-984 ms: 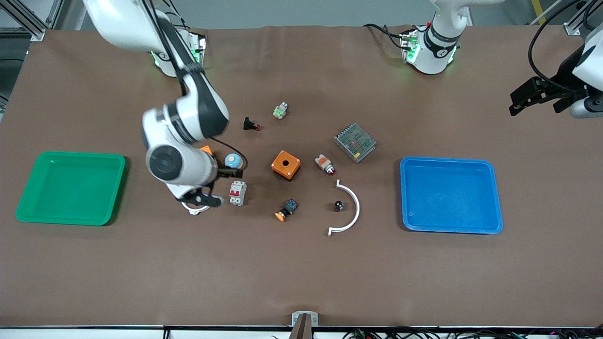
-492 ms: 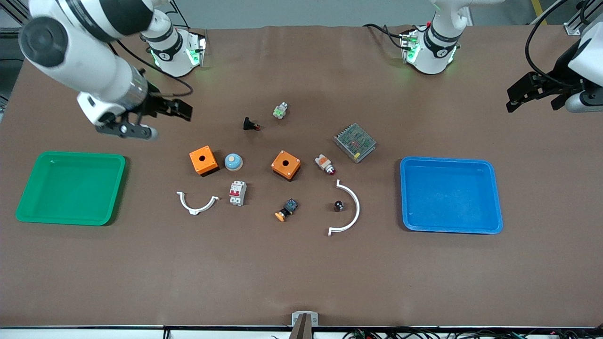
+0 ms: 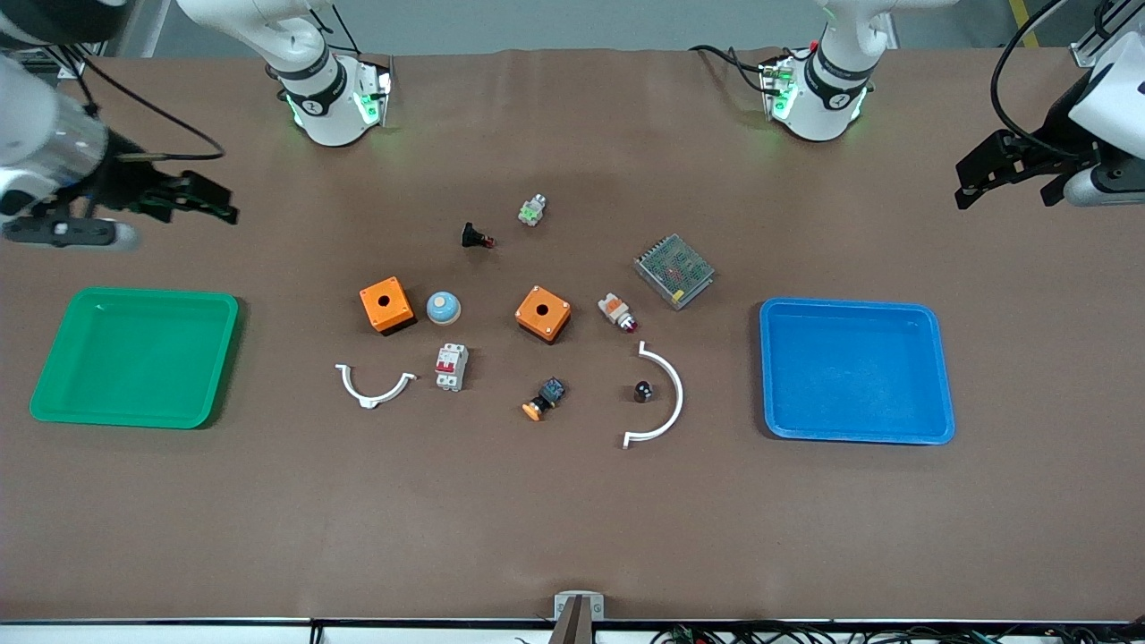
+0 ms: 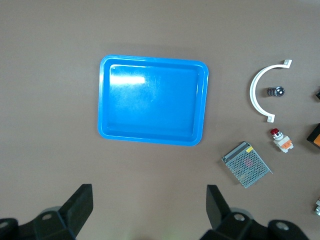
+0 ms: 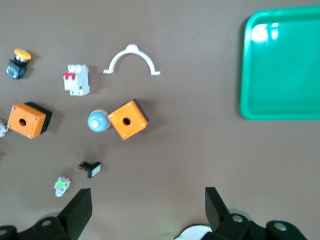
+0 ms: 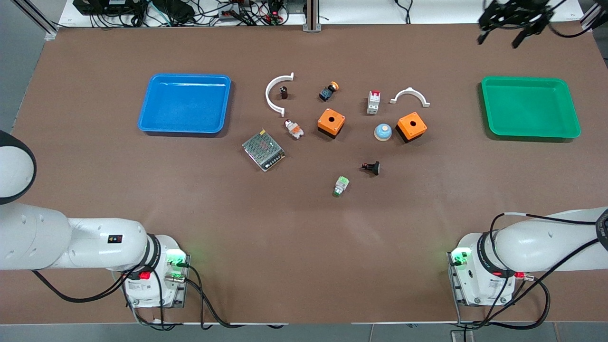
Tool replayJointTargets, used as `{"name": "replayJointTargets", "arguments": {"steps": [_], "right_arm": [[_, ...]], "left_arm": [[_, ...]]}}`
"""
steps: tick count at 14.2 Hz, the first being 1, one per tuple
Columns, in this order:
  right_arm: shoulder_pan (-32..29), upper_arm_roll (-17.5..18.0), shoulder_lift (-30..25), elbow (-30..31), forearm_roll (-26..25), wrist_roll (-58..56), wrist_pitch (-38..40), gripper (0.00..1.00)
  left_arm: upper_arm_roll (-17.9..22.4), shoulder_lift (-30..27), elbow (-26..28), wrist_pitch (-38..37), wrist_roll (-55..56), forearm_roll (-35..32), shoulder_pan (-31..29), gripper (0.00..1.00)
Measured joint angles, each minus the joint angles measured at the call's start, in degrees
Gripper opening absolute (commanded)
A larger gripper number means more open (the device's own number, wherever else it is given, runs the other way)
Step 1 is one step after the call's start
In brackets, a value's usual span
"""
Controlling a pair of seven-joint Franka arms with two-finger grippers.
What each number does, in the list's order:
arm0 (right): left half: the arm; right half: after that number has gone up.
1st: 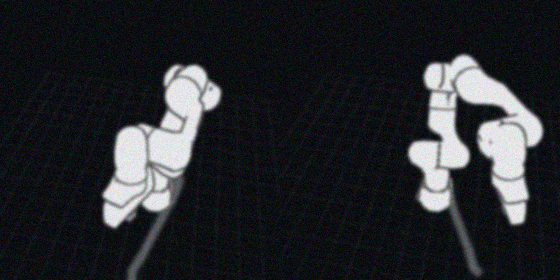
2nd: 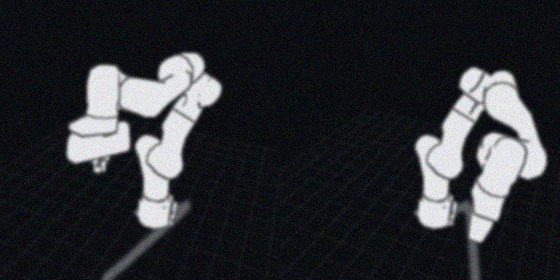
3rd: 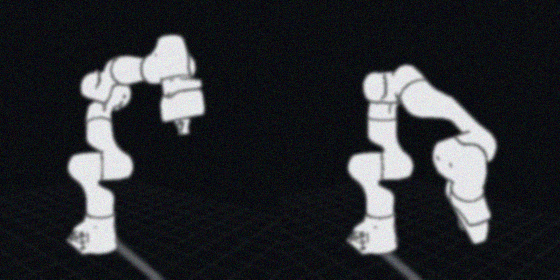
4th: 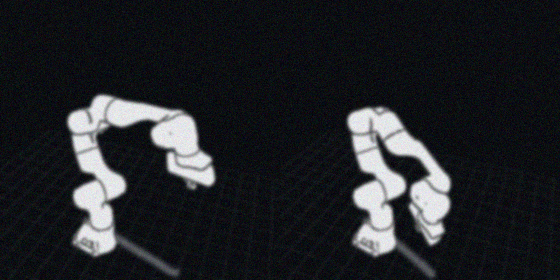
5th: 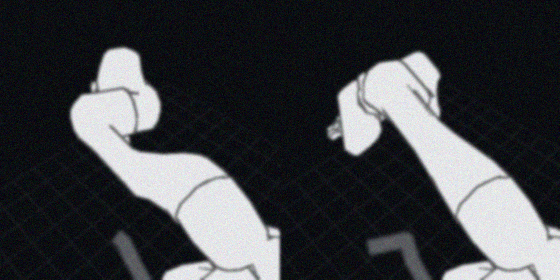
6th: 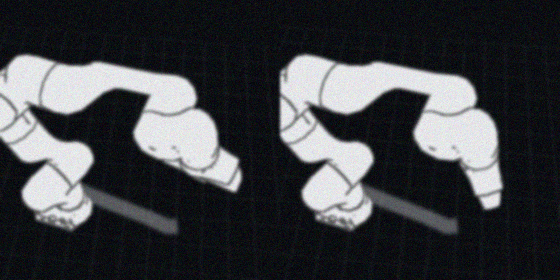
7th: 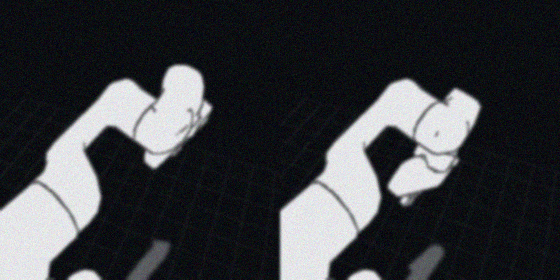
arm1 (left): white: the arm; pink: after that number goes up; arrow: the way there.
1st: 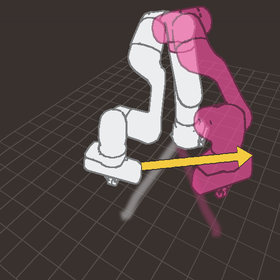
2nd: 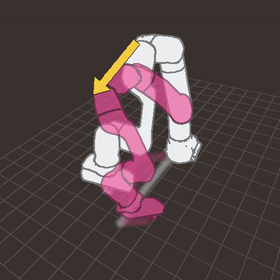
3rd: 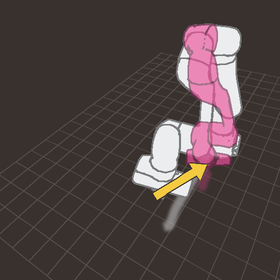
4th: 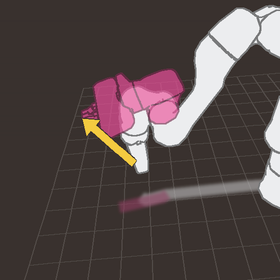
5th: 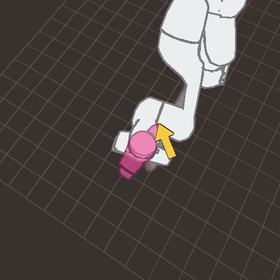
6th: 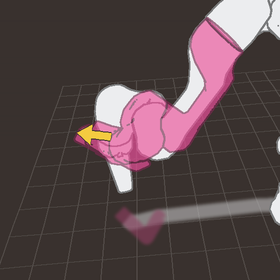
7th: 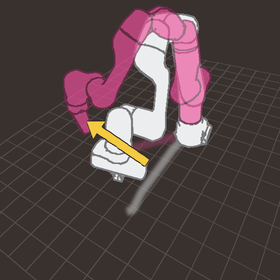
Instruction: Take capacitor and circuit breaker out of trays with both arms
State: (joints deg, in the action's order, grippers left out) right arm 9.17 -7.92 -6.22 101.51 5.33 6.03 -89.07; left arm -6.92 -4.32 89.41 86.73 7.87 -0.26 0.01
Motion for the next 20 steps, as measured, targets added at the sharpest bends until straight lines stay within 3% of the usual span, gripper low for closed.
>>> {"name": "replayJointTargets", "arguments": {"steps": [4, 9, 16, 20], "right_arm": [[-2.5, 0.0, 3.3, -8.2, -3.2, -3.0, -0.2, 1.00], [-3.9, 0.1, 10.3, -16.7, -3.3, -3.1, -0.2, 1.00], [-4.2, 0.6, 11.2, -17.4, -3.3, -3.2, 2.0, 1.00], [-4.2, 0.7, 10.3, -13.8, -3.3, -3.2, -0.1, 1.00]], "left_arm": [[-0.2, 0.0, 0.1, 0.7, 0.0, 0.0, 0.0, 1.00], [-0.1, 0.5, 0.1, 1.3, 0.0, 0.0, -0.2, 1.00], [-0.1, 1.0, 0.1, 1.4, 0.0, 0.0, -0.2, 1.00], [-0.1, 1.0, 0.1, 1.4, 0.0, 0.0, -0.2, 1.00]]}}
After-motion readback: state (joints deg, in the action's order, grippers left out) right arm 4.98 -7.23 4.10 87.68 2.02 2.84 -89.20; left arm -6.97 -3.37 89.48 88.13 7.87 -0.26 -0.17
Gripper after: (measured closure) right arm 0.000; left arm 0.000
